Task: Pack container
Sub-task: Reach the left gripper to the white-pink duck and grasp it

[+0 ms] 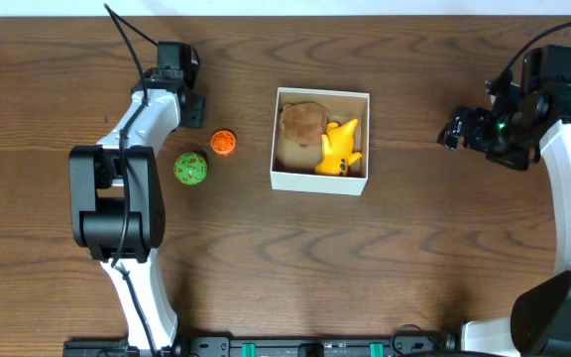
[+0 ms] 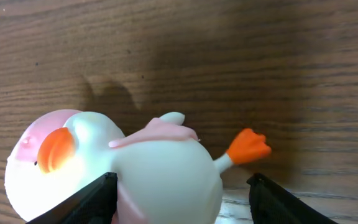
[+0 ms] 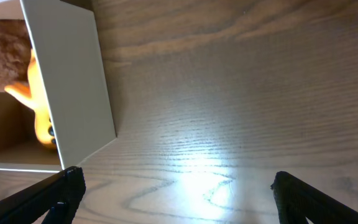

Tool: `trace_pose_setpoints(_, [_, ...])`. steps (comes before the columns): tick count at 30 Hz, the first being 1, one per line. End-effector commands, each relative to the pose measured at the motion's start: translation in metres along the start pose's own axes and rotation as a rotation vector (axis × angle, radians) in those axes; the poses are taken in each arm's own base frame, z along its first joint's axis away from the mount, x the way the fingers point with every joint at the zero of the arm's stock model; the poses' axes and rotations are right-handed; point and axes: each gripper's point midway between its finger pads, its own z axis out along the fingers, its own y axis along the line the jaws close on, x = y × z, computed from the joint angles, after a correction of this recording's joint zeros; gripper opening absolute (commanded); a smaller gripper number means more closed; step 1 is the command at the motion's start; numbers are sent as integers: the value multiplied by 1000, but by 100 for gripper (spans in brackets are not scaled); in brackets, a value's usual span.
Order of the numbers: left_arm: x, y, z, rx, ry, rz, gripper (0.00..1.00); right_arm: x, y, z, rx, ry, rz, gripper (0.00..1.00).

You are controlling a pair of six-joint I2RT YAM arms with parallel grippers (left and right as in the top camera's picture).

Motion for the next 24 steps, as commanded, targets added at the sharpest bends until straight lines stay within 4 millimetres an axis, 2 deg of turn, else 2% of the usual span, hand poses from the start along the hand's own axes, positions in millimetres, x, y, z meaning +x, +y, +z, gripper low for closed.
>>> trace_pose_setpoints(1, [7,6,11,-27,30,1,67,3,-3,1,10,12,17,99])
trace_pose_setpoints(4, [11,4,13,-25,47,5,56,5,-3,1,11,23,18,99])
trace_pose_setpoints(7, [11,5,13,-26,46,4,52,9,-4,1,14,38,22,99])
trace_pose_setpoints(8, [11,5,13,-26,46,4,47,11,-4,1,15,44,22,99])
trace_pose_setpoints(11, [14,5,12,-24,59,8,24,15,-5,1,17,62,20,99])
trace_pose_setpoints(13, [16,4,12,-22,69,11,6,17,-5,0,19,71,14,99])
trace_pose_setpoints(17, [21,6,5,-20,93,17,6,20,-6,0,23,80,10,99])
trace_pose_setpoints(20, [15,9,-19,-18,84,22,6,19,-6,0,23,80,10,99])
trace_pose_setpoints(22, [4,12,-46,-19,46,20,6,19,-6,0,23,79,10,99])
trace_pose_setpoints(24, [-9,14,-82,-17,-5,14,6,19,-6,0,23,79,10,99])
